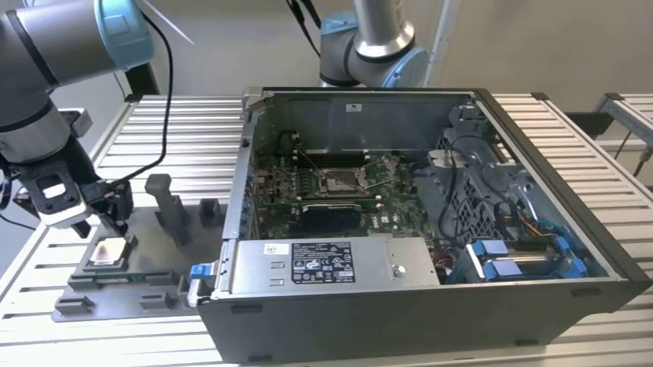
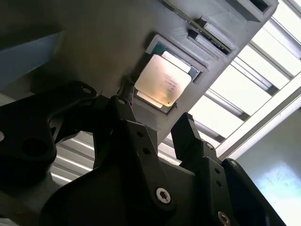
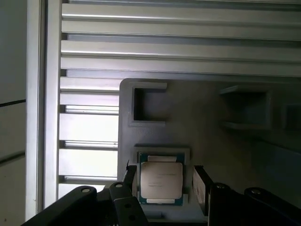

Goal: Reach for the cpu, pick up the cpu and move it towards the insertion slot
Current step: 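Pick up the cpu and move it towards the insertion slot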

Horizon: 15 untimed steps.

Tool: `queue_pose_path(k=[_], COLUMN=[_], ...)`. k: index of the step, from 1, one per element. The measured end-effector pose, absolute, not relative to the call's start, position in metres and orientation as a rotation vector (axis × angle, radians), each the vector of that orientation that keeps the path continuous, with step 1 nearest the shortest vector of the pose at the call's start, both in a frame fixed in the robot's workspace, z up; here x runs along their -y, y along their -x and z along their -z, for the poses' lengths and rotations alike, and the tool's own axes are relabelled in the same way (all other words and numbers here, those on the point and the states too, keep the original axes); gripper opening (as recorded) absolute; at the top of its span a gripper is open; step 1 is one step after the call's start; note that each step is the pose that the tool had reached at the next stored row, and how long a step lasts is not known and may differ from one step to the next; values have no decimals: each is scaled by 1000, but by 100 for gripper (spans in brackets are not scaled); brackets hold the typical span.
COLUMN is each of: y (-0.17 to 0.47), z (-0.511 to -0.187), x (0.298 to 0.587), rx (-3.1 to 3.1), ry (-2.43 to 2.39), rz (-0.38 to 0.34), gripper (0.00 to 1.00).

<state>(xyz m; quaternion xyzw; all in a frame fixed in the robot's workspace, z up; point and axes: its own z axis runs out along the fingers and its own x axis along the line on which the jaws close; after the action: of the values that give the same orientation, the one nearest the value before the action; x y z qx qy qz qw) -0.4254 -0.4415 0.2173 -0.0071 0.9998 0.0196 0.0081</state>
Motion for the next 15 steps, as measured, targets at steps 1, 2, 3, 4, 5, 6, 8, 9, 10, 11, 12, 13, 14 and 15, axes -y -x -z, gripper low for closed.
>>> queue_pose_path(k=[1, 2, 3, 4, 5, 6, 8, 9, 10, 11, 12, 13, 14, 15], y=[425, 425, 425, 425, 425, 425, 425, 425, 425, 426, 426, 426, 426, 426], z=[-217, -217, -216, -216, -215, -214, -212, -211, -210, -210, -209, -208, -207, -206], x=[443, 444, 445, 446, 447, 448, 449, 449, 449, 450, 450, 450, 450, 450], rx=[-3125, -3125, -3125, -3125, -3125, -3125, -3125, -3125, -3125, -3125, -3125, -3125, -3125, -3125], ry=[22, 22, 22, 22, 22, 22, 22, 22, 22, 22, 22, 22, 22, 22], rz=[-61, -61, -61, -61, -61, -61, -61, -61, -61, -61, -61, -61, -61, -61], gripper=[100, 100, 100, 100, 100, 100, 100, 100, 100, 100, 100, 100, 100, 100])
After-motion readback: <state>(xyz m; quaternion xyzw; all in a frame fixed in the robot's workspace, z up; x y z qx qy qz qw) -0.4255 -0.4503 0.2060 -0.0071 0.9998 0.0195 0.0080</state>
